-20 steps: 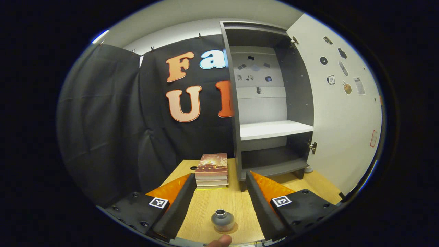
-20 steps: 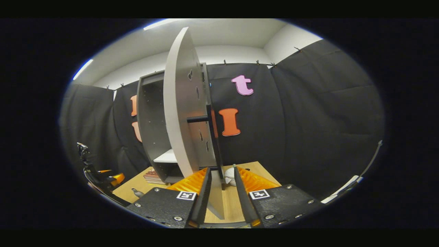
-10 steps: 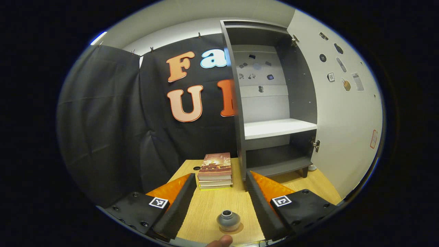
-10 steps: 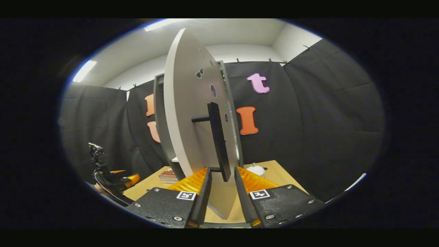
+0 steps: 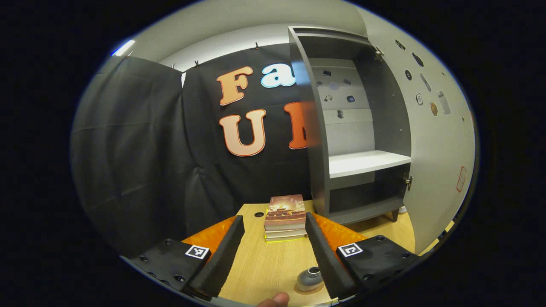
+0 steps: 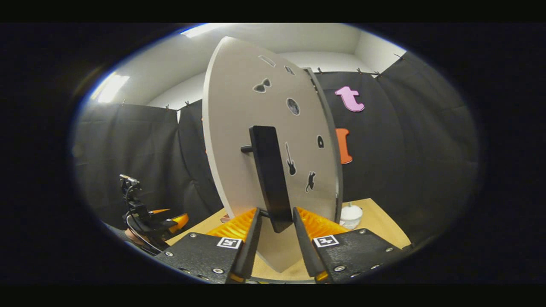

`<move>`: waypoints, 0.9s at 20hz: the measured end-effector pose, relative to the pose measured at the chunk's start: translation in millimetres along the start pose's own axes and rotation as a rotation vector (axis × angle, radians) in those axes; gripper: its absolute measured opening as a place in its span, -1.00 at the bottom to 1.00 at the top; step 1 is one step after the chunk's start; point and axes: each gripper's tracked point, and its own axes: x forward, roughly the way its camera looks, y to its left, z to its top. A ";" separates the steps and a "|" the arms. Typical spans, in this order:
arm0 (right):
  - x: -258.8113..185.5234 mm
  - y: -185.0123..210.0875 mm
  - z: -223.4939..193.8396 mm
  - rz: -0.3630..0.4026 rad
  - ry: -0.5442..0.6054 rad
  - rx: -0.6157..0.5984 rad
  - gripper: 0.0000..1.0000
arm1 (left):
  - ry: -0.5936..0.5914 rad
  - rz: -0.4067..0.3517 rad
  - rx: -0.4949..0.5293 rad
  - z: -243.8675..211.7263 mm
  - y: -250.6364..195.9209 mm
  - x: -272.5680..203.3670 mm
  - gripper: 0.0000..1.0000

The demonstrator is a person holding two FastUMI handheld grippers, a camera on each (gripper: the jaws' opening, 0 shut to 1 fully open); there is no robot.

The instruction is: Open the cabinet door with the right hand, grasp the bottle in the cabinet with the left hand and place it on the coaster, then close the cabinet door with the right hand.

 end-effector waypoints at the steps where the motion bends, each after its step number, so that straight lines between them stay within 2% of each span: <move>1: 6.7 6.6 0.7 0.011 0.002 0.000 -0.06 | -0.005 0.004 0.000 1.4 4.1 2.4 0.87; 3: 15.0 15.1 -0.7 0.031 0.009 0.002 -0.02 | -0.007 0.017 0.000 0.4 14.2 8.3 0.89; 4: 20.6 19.0 -1.7 0.038 0.011 0.001 -0.07 | -0.007 0.023 -0.004 0.5 17.4 11.7 0.89; 6: 34.1 26.5 -5.6 0.052 0.012 -0.009 0.14 | -0.011 0.025 -0.020 2.1 21.9 15.7 0.86; 13: 85.2 48.7 -10.3 0.093 -0.012 -0.025 0.25 | -0.040 0.024 -0.056 13.1 48.7 39.6 0.90; 18: 118.3 61.2 -10.4 0.085 -0.025 -0.039 0.46 | -0.038 0.007 -0.070 6.8 66.4 62.9 0.89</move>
